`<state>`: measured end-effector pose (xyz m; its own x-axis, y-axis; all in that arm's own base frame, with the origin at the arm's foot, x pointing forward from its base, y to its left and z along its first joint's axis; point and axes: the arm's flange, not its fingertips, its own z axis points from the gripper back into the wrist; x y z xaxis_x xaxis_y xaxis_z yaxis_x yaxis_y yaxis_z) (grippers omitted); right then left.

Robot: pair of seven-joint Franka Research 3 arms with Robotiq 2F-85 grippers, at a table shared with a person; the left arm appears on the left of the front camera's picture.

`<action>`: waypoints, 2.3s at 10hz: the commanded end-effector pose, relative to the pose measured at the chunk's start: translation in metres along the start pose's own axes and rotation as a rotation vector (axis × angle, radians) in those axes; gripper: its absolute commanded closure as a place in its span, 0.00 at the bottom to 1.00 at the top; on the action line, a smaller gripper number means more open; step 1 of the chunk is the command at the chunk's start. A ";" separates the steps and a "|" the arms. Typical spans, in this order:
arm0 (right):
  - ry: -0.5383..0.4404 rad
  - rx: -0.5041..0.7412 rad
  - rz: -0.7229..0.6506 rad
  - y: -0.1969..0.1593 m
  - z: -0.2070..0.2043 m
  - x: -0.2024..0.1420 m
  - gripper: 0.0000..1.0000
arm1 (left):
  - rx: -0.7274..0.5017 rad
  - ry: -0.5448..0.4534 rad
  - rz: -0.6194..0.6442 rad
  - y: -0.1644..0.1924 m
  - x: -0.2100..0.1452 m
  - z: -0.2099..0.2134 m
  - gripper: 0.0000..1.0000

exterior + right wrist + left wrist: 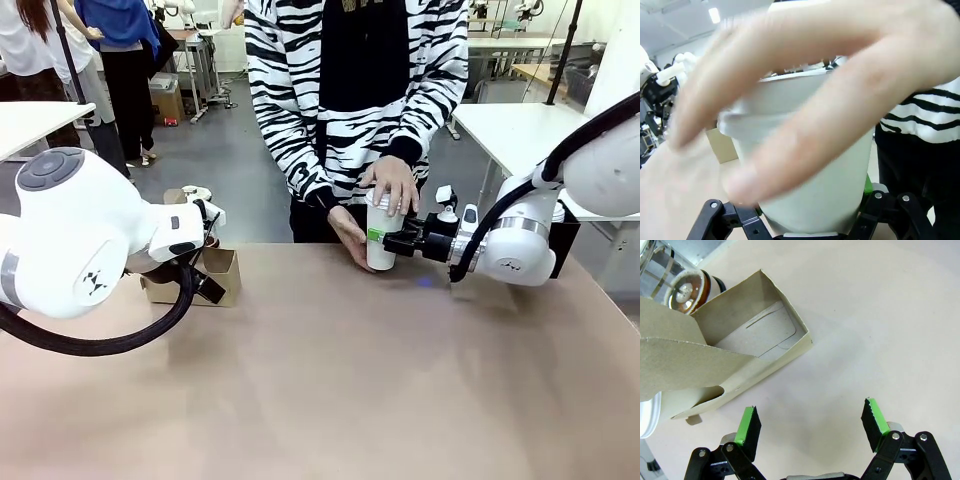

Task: Pour a drink into a cup and package it in a carrier.
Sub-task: When a person places the Paper Cup Lid on the 600 ml Paper Cup , lift the 600 ml Paper Cup.

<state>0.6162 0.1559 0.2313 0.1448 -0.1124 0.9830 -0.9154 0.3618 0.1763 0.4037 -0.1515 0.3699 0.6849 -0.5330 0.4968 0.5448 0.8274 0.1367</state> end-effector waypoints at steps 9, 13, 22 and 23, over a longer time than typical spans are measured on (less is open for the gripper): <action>-0.004 0.003 0.014 0.003 -0.002 0.004 0.20 | -0.002 -0.001 0.000 0.000 0.000 0.000 0.00; -0.004 0.003 0.014 0.003 -0.002 0.004 0.20 | -0.002 -0.001 0.000 0.000 0.000 0.000 0.00; 0.025 -0.039 0.026 0.010 0.009 0.048 0.20 | -0.002 -0.001 0.000 0.000 0.000 0.000 0.00; 0.004 -0.033 0.026 0.018 0.013 0.076 0.20 | -0.002 -0.001 0.000 0.000 0.000 0.000 0.00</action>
<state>0.6184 0.1469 0.2730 0.1125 -0.1058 0.9880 -0.9113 0.3855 0.1450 0.4037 -0.1515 0.3699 0.6849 -0.5330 0.4968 0.5448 0.8274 0.1367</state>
